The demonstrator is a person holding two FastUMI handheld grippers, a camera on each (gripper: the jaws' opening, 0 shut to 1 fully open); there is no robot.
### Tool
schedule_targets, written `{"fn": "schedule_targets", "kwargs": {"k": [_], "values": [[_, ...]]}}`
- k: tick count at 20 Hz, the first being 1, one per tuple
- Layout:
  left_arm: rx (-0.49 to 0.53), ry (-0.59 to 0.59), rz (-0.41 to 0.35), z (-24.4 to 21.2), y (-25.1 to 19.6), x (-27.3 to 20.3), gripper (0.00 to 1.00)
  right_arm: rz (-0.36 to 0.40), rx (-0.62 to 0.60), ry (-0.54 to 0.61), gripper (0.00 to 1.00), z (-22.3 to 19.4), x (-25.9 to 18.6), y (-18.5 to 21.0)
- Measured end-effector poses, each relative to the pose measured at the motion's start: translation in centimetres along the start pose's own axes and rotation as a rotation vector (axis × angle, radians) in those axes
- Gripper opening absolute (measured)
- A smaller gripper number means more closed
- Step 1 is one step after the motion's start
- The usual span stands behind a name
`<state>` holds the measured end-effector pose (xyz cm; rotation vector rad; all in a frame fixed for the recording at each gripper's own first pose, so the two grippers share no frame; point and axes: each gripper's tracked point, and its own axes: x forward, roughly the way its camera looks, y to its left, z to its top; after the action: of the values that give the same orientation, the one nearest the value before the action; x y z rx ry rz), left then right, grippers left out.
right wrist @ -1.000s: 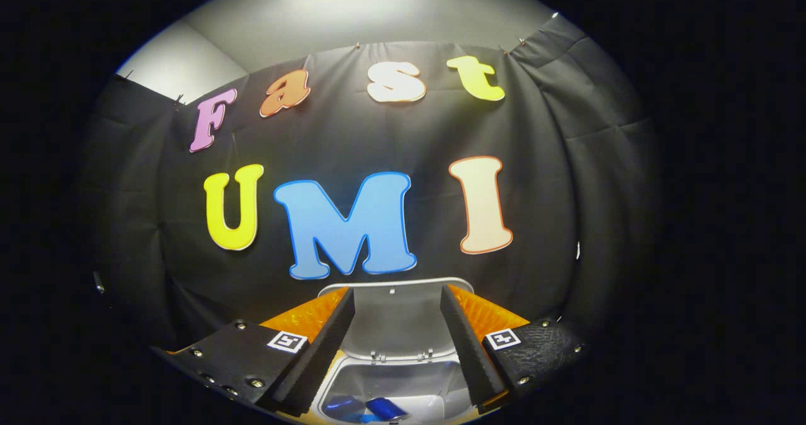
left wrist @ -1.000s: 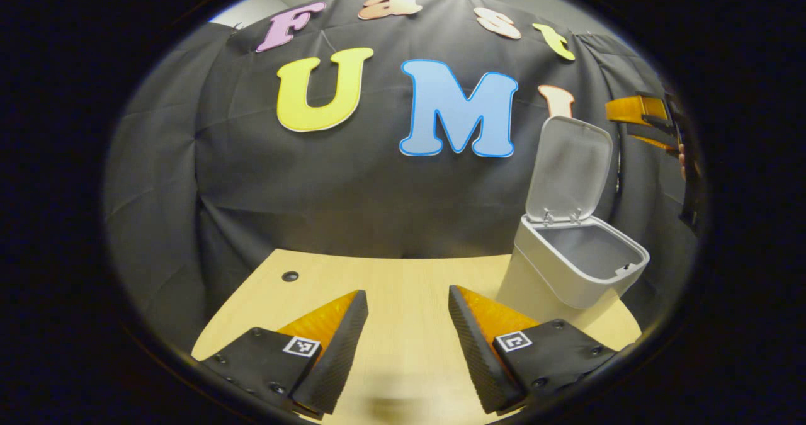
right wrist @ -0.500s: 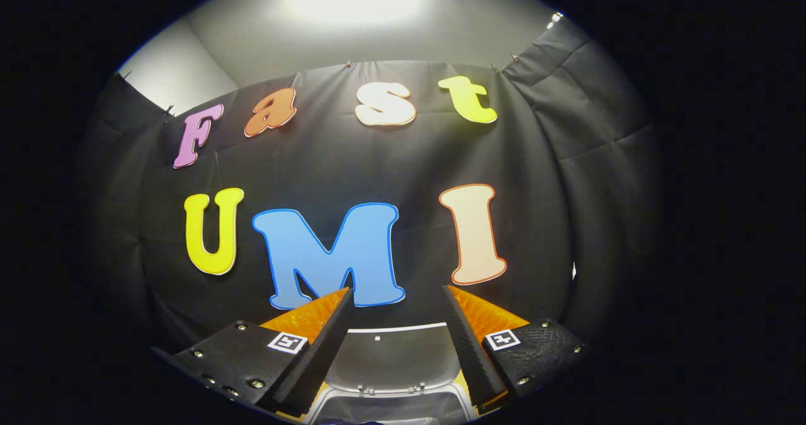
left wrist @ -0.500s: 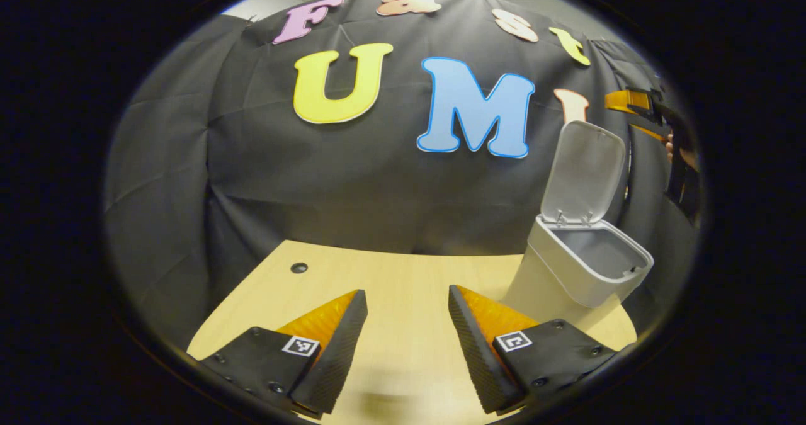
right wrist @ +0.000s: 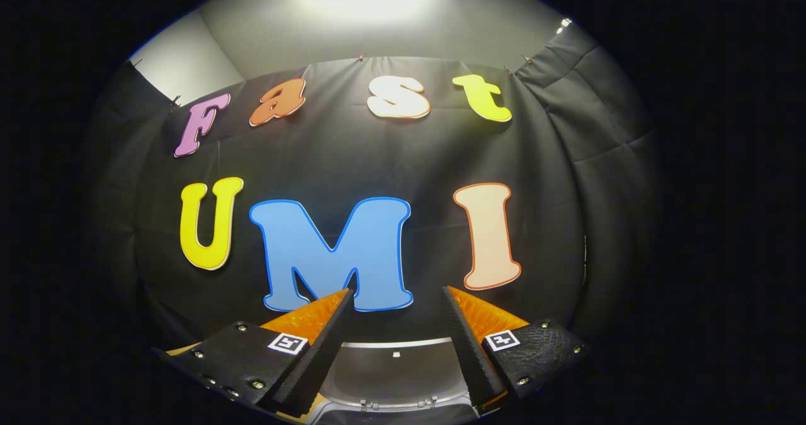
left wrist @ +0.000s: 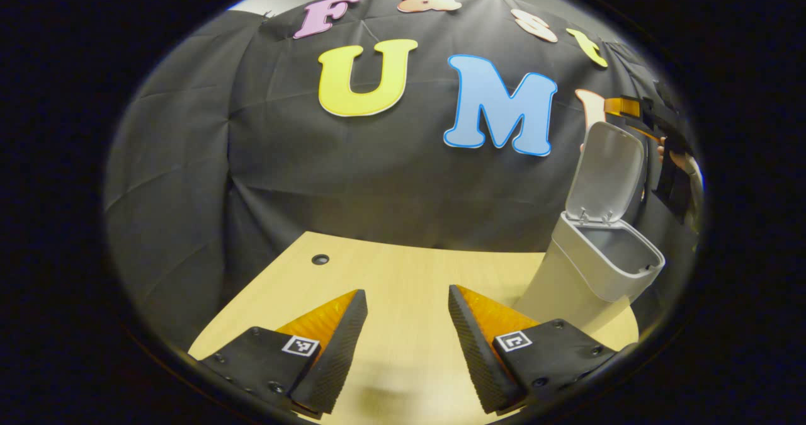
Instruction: Press the lid of the desktop garbage bin to open it, pick up the crumpled paper on the desktop and throw it into the bin, then pick up the pop can on the desktop and drop it into the bin, and finally close the garbage bin lid.
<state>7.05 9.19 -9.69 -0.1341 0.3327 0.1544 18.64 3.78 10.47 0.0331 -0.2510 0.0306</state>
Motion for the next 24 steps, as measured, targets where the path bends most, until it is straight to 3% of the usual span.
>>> {"fn": "schedule_targets", "kwargs": {"k": [3,6,7,8,9,10,11,16,18,19,20,22,24], "values": [[-0.004,0.008,0.004,-0.2,0.0,0.2,0.82,0.011,-0.019,0.035,0.87,-1.2,0.0,0.2],[-0.003,0.012,-0.006,-0.3,-0.6,0.4,0.92,0.014,-0.024,0.063,0.87,-1.3,-0.7,0.1],[-0.003,0.013,-0.012,-0.3,-0.9,0.5,0.87,0.018,-0.023,0.077,0.88,-1.4,-1.0,0.1],[-0.003,0.014,-0.020,-0.4,-1.2,0.6,0.92,0.023,-0.026,0.089,0.88,-1.5,-1.6,0.1],[0.000,0.016,-0.029,-0.4,-1.6,0.6,0.87,0.027,-0.027,0.106,0.88,-1.7,-2.2,0.1],[0.005,0.016,-0.036,-0.4,-2.1,0.6,0.92,0.032,-0.030,0.124,0.88,-1.7,-2.8,0.1],[0.010,0.014,-0.044,-0.3,-2.4,0.7,0.86,0.037,-0.030,0.143,0.88,-1.9,-3.6,0.1],[0.038,0.012,-0.085,-0.4,-4.2,0.3,0.87,0.077,-0.021,0.253,0.89,-3.5,-7.6,0.1],[0.049,0.012,-0.099,-0.6,-4.7,0.1,0.82,0.092,-0.013,0.328,0.88,-5.2,-9.3,0.1],[0.053,0.013,-0.109,-0.7,-4.9,0.0,0.82,0.092,-0.019,0.391,0.97,-7.0,-10.4,-0.1],[0.058,0.015,-0.117,-0.8,-5.2,0.0,0.92,0.099,-0.025,0.464,0.88,-9.2,-11.6,-0.2],[0.070,0.016,-0.133,-1.0,-6.1,-0.3,0.82,0.112,-0.019,0.571,0.89,-12.6,-13.3,-0.2],[0.086,0.014,-0.140,-1.0,-6.4,-0.5,0.82,0.108,-0.003,0.599,0.96,-14.3,-14.3,-0.2]]}}
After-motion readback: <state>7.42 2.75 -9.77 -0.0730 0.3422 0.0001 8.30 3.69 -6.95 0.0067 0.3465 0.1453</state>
